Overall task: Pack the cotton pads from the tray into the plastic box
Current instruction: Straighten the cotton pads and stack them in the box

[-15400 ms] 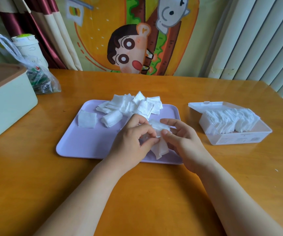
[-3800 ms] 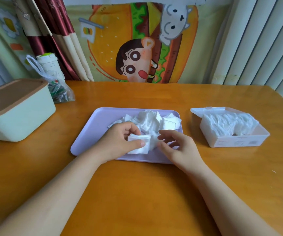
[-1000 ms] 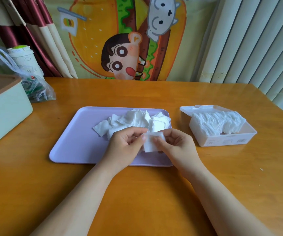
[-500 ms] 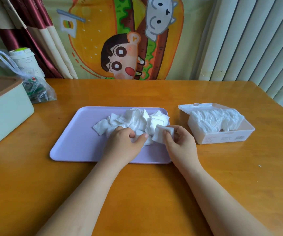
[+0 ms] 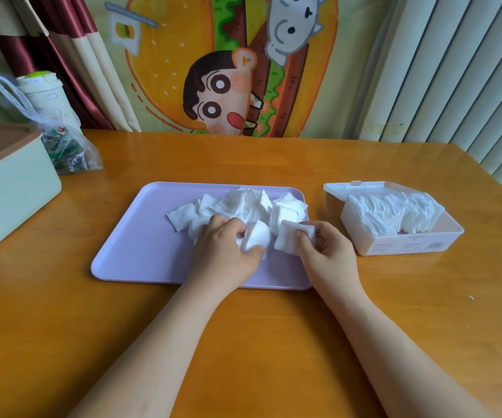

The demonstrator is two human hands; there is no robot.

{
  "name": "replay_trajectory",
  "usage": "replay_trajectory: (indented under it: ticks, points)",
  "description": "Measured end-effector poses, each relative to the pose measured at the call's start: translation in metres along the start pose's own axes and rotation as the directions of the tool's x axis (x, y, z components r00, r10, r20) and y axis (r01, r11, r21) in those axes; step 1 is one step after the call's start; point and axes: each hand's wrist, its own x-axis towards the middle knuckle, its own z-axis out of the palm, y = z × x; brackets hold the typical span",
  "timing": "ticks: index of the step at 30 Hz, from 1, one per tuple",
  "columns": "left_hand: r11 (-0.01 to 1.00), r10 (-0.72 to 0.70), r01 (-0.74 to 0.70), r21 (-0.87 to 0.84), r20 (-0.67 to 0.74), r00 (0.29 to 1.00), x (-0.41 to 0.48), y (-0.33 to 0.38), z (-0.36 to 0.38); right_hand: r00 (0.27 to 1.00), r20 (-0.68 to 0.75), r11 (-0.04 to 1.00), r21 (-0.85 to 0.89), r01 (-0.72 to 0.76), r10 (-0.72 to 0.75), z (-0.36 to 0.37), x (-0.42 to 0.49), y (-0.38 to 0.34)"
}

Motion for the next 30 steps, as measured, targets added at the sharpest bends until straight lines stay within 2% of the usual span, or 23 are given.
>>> replay_trajectory:
  ticks: [3,7,10,13,14,15,17,19,21,24,26,30]
  points:
    - [0.991,0.003,-0.010,-0.136,-0.052,0.999,0.000,-0.003,0.000,1.000,0.006,1.000,0.008,-0.006,0.006,-0.001,-0.001,-0.001]
    - [0.963,0.047,-0.092,-0.255,-0.174,0.984,-0.001,-0.006,0.003,1.000,0.005,0.999,0.036,-0.025,0.025,-0.002,-0.001,-0.002]
    - [0.954,0.035,-0.108,-0.280,-0.256,0.966,0.001,-0.008,-0.001,1.000,-0.007,0.998,0.050,-0.024,0.025,-0.003,-0.001,-0.003]
    - [0.949,0.123,-0.235,-0.209,-0.442,0.889,0.002,-0.007,-0.010,0.999,-0.027,0.996,0.088,-0.016,0.018,-0.004,-0.002,-0.007]
    - [0.935,0.138,-0.265,-0.234,-0.451,0.882,0.000,-0.006,-0.014,1.000,-0.028,0.995,0.100,-0.009,0.011,-0.005,-0.003,-0.009]
    - [0.912,0.123,-0.263,-0.316,-0.401,0.908,-0.002,-0.004,-0.018,1.000,-0.029,0.994,0.106,0.001,0.002,-0.005,-0.003,-0.010]
    - [0.819,0.085,-0.170,-0.548,-0.177,0.980,-0.009,0.002,-0.023,1.000,-0.027,0.995,0.100,0.018,-0.015,-0.007,-0.002,-0.013]
    - [0.762,0.107,-0.091,-0.641,-0.014,0.994,-0.014,0.007,-0.022,1.000,-0.001,0.991,0.131,0.000,0.000,-0.008,-0.002,-0.015]
    - [0.729,0.160,-0.054,-0.683,0.093,0.983,-0.018,0.010,-0.020,0.998,0.046,0.979,0.199,-0.043,0.035,-0.009,-0.004,-0.019]
    - [0.575,0.201,0.018,-0.818,0.163,0.966,-0.020,0.016,-0.020,0.991,0.127,0.966,0.250,-0.065,0.034,-0.012,-0.005,-0.025]
    - [0.507,0.175,0.072,-0.859,0.184,0.967,-0.020,0.018,-0.019,0.979,0.201,0.965,0.253,-0.063,0.011,-0.013,-0.005,-0.026]
    - [0.511,0.076,0.078,-0.856,0.135,0.988,-0.017,0.013,-0.017,0.955,0.295,0.970,0.238,-0.048,-0.025,-0.013,-0.006,-0.025]
